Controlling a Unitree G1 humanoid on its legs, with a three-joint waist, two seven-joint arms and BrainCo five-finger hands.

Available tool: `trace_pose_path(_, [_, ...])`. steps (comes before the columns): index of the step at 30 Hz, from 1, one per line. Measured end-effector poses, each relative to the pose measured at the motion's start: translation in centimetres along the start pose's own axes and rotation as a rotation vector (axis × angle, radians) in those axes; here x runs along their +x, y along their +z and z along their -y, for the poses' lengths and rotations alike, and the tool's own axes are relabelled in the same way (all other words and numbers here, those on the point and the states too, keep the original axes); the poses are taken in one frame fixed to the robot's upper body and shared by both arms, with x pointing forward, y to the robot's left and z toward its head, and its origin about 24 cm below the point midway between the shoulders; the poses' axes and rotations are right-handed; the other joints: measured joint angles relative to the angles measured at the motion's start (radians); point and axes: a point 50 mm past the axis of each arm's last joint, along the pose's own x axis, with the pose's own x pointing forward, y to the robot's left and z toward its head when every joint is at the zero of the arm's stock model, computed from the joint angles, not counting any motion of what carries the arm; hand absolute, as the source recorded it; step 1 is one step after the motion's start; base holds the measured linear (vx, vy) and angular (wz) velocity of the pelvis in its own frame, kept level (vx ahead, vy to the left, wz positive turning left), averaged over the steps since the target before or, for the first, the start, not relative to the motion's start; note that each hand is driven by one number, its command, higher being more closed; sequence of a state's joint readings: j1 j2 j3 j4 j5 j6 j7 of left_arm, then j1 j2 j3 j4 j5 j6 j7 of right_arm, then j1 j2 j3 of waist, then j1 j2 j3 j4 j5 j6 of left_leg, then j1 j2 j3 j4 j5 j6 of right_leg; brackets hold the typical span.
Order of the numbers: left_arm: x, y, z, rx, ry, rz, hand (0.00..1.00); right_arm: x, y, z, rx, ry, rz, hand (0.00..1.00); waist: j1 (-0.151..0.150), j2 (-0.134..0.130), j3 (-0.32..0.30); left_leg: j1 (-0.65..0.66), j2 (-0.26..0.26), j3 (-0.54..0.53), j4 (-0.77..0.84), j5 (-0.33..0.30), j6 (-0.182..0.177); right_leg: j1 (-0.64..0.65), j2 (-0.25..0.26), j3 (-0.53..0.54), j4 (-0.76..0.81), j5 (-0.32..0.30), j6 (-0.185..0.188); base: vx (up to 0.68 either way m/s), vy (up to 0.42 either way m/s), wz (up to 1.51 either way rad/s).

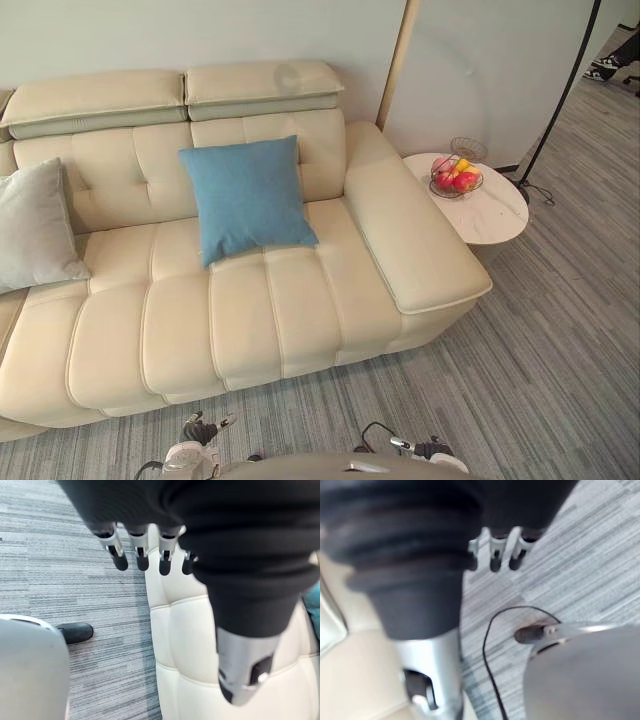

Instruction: Pick up cushions and gather them together orderly.

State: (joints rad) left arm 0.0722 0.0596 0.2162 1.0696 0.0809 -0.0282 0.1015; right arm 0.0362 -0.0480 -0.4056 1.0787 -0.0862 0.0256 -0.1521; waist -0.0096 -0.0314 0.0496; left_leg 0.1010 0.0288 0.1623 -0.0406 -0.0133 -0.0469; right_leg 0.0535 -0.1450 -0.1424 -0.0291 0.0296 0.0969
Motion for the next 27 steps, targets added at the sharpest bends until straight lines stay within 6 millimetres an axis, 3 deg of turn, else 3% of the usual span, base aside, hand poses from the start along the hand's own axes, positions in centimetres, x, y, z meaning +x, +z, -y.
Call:
trace_pose_path(11, [0.00,-0.01,-0.01,0.000,0.000,0.000,0.00,0.00,-0.03,0.01,0.000,0.000,-0.001,0.00,0.000,0.000,0.000,-0.003,0.000,-0.003,-0.003,0.000,0.000,0.000,-0.001,-0.006,-0.004,-0.003,0.000,0.00,0.000,0.01])
trace_pose_path(17, [0.02,-0.01,-0.02,0.002,-0.001,-0.006,0.00,0.01,-0.18,0.09,0.018,-0.003,-0.012,0.00,-0.001,0.001,-0.001,-0.018,0.000,-0.011,-0.013,0.000,-0.001,0.000,-0.004,-0.035,-0.029,0.008,0.020,0.02,-0.016,0.06])
trace_pose_path(27, [0.08,-0.12,-0.24,0.031,-0.017,-0.019,0.00,0.05,-0.06,-0.15,0.024,0.014,-0.026,0.00,-0.011,0.010,0.004,0.008,0.022,0.049,0.012,-0.032,-0.016,0.018,0.012,-0.040,-0.051,0.038,0.021,0.01,-0.031,-0.16])
